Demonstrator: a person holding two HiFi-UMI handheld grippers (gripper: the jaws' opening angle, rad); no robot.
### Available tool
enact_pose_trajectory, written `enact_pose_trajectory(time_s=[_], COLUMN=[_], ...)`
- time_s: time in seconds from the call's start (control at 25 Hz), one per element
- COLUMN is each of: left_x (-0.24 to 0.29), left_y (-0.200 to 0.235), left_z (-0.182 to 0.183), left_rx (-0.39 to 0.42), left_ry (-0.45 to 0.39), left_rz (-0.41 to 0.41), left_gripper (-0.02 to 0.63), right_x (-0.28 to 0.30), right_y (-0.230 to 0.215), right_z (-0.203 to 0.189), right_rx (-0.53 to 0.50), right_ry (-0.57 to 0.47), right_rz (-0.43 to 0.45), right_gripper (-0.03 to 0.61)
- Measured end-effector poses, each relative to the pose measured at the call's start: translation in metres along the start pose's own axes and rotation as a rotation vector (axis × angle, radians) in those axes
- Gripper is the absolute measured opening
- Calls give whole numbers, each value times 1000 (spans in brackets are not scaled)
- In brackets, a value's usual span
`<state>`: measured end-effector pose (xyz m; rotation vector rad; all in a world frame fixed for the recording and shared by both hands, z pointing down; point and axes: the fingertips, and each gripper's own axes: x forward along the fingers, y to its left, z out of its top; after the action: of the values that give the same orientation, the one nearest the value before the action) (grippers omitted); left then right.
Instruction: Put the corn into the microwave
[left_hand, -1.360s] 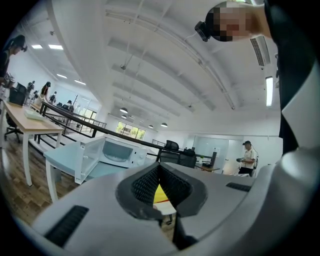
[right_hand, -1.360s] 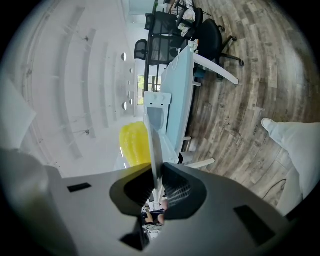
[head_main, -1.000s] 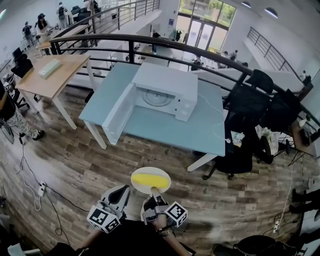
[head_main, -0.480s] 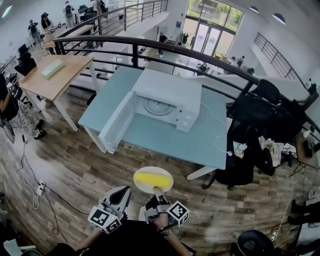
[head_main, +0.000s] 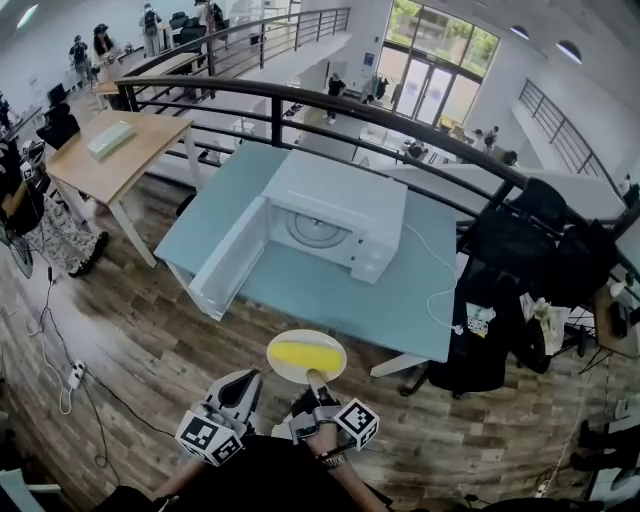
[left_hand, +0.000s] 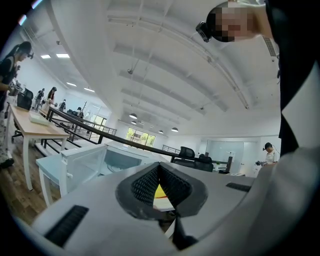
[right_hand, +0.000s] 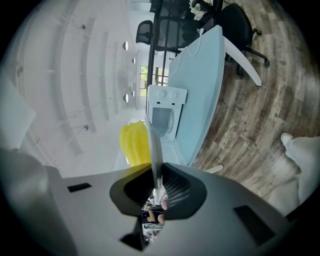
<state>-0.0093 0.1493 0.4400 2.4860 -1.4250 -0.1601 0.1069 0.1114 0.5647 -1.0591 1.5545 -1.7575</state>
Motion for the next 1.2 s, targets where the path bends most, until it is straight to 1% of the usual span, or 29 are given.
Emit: enact_pose_trajectory(time_s=[0.24,0.56,0.68,0.84,1.04,1.2], left_x=[19,36,39,41,42,49], left_y=[-1,-12,-13,-15,-11,-8], left_z=[-3,-5,-7,-5,-6,-5], left_rx=[1,19,30,18,10,15], left_ry=[-8,-7,2,9,13,7], left_rz=[3,-10,-10,4,13,7], left_gripper=[3,2,3,3,2,2], right_x=[5,-1,-2,-4,-1,3], right_y=[2,-1,-3,-6,-8,-7], right_z=[21,47,50,48,45,52], right_rx=[21,32,38,53,46,35], right_ry=[-14,-49,-50,-43,-22,-37], right_rz=[-5,18,12,-20,-6,-5], right_gripper=[30,29,29,30,29,29])
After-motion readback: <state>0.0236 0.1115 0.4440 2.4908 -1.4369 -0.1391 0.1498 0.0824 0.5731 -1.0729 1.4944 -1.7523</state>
